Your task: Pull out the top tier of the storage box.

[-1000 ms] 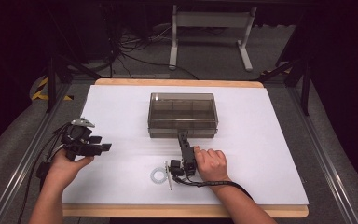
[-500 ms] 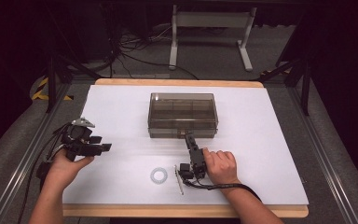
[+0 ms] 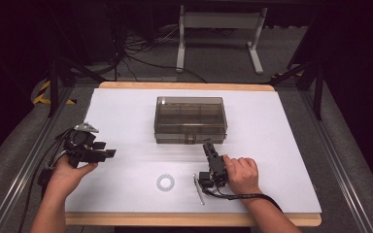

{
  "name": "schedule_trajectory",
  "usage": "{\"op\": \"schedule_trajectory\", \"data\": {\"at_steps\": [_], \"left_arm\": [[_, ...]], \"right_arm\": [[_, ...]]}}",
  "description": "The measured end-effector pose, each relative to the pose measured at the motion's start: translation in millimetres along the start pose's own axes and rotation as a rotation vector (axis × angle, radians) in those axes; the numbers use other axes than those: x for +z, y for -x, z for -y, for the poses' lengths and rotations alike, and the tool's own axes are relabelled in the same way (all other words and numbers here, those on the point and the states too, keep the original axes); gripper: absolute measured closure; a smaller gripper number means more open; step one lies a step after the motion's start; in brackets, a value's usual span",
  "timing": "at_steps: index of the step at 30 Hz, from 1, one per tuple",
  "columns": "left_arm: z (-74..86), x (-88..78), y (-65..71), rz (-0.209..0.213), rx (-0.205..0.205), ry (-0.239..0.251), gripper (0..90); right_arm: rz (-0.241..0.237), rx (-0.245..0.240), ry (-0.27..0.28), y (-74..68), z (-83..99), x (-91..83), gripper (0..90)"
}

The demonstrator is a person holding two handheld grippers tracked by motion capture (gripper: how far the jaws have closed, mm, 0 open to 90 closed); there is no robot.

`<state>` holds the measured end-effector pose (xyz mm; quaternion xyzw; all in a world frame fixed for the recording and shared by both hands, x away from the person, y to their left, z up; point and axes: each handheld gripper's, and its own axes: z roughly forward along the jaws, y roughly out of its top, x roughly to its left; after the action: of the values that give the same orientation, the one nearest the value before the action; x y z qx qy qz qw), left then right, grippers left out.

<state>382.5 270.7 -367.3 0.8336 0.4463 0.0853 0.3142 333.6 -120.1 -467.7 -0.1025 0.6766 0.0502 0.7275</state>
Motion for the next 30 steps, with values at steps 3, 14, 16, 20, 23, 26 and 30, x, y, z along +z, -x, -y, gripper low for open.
{"op": "schedule_trajectory", "data": {"at_steps": [3, 14, 16, 20, 23, 26, 30], "left_arm": [[0.2, 0.2, -0.7, 0.003, 0.000, 0.000, 47.1], [0.6, 1.2, -1.3, 0.004, -0.003, -0.002, 47.5], [0.7, 1.5, -1.6, 0.006, -0.005, -0.001, 47.4], [0.8, 1.8, -2.2, 0.006, -0.006, 0.000, 47.4], [0.9, 1.7, -2.4, 0.009, -0.006, -0.002, 47.4], [1.0, 1.6, -2.6, 0.006, -0.008, -0.002, 47.4], [1.1, 1.6, -2.4, 0.007, -0.009, -0.002, 47.4]], "right_arm": [[0.006, 0.011, 0.005, 1.9, 7.1, -2.0, 59.0], [0.015, 0.093, 0.021, 11.3, 34.7, -7.6, 57.8], [0.017, 0.087, 0.013, 12.6, 41.0, -7.6, 57.3], [0.005, 0.104, 0.015, 13.0, 51.4, -8.7, 56.6], [-0.015, 0.149, 0.035, 14.5, 59.6, -10.6, 56.2], [-0.044, 0.213, 0.072, 15.9, 69.3, -14.3, 56.6], [-0.114, 0.344, 0.113, 20.5, 82.2, -16.1, 58.7]]}}
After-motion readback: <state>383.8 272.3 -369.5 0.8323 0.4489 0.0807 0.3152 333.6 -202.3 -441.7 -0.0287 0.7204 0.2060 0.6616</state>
